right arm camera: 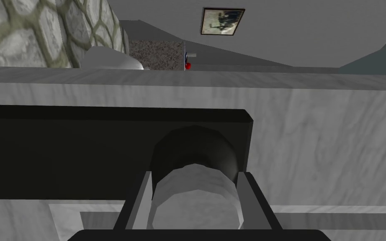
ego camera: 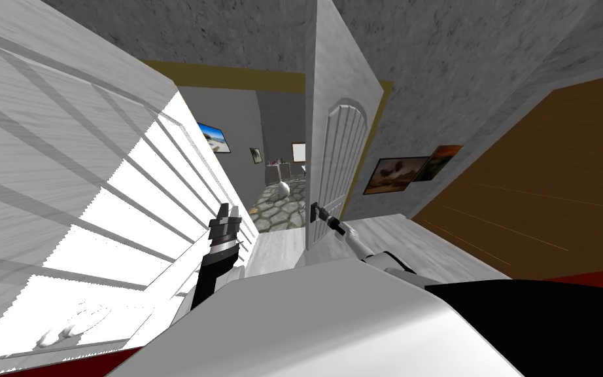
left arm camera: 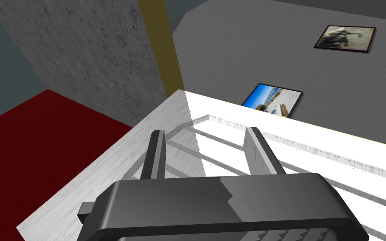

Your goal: Pull the door open

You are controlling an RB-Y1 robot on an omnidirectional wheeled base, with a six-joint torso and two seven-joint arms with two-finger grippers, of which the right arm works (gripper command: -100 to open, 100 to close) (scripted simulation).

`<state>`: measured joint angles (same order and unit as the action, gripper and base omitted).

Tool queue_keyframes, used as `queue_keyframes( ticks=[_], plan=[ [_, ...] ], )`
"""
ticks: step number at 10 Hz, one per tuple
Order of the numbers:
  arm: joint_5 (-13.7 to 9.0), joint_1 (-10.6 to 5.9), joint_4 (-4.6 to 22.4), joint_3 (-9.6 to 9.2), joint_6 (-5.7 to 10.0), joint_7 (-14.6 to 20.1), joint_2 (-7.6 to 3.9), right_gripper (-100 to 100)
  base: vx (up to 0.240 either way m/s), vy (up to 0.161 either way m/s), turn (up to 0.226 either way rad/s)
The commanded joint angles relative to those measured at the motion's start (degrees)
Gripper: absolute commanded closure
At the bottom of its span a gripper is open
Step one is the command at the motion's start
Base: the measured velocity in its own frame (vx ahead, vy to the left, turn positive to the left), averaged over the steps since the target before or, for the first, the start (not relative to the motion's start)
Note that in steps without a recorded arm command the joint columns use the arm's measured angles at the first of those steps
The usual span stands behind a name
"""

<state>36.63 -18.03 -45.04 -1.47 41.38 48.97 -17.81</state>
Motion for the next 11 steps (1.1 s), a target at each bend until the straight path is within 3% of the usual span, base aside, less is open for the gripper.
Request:
queue_keyframes(
  ticks=[1, 8, 9, 10, 11],
  plan=[
    [1.5, 0.6, -1.0, -0.78, 2.13, 1.9, -0.72, 100, -0.106, -0.195, -0.001],
    [6.4, 2.67, -4.1, -3.16, 9.02, 7.7, -2.86, 100, -0.109, -0.155, -0.009],
    [6.0, 2.51, -3.7, -3.12, 8.31, 7.1, -2.61, 100, -0.042, -0.08, 0.011],
    [7.1, 3.12, -4.3, -3.66, 10.59, 8.2, -3.07, 100, -0.129, -0.156, 0.0],
    [7.4, 3.23, -4.4, -3.75, 11.11, 8.4, -3.19, 100, -0.153, -0.176, 0.017]
  ],
)
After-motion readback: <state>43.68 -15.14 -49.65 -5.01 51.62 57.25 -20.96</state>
